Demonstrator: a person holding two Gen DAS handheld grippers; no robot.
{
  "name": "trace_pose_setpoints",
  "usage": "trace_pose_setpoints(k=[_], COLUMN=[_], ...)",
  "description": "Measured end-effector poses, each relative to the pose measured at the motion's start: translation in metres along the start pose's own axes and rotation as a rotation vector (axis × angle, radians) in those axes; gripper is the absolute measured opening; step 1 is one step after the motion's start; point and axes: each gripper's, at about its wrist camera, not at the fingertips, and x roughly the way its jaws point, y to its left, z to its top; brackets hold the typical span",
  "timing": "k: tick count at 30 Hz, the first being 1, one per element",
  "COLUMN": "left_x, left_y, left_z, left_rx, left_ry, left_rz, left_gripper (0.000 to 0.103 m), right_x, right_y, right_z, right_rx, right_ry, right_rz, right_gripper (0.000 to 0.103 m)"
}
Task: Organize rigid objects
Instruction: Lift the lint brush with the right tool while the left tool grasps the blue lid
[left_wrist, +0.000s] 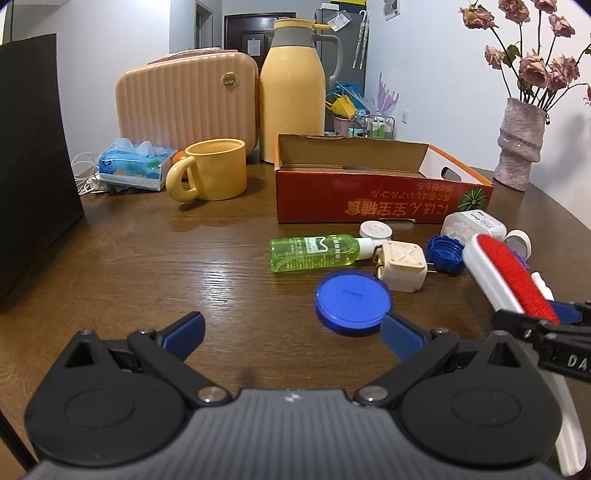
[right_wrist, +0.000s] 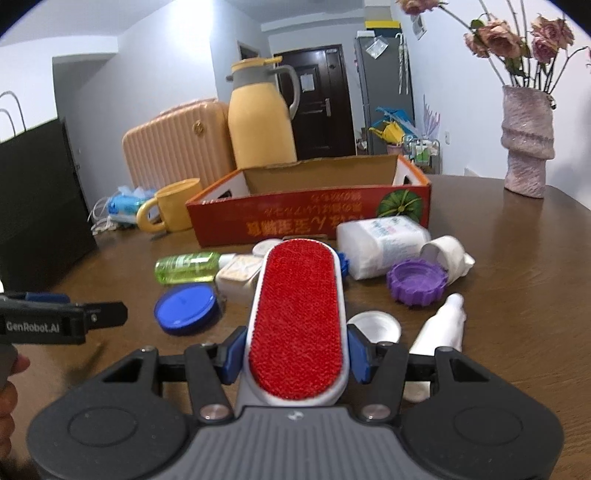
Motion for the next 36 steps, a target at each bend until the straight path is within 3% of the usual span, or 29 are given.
trace_pose_setpoints(k=[17,32,36], left_x=[0.019,0.072,0.077], left_y=[-0.031,-0.066,-0.068], left_z=[0.014,0.014,0.016], left_rx=[0.009,0.068,0.057], left_ry=[0.030,0.067,0.055], left_rz=[-0.038,0.045,0.045], left_gripper=[0.103,0.103,0.095], right_x=[-0.022,-0.012,-0.011], right_y=[-0.068,-0.097,-0.098], right_z=[0.009,0.001,0.000], right_rx=[0.096,0.186,0.192], right_ry=[-0.137,-0.154,-0.152], right_rz=[-0.053,-0.028,-0.027], right_gripper=[0.055,0.055,0.055])
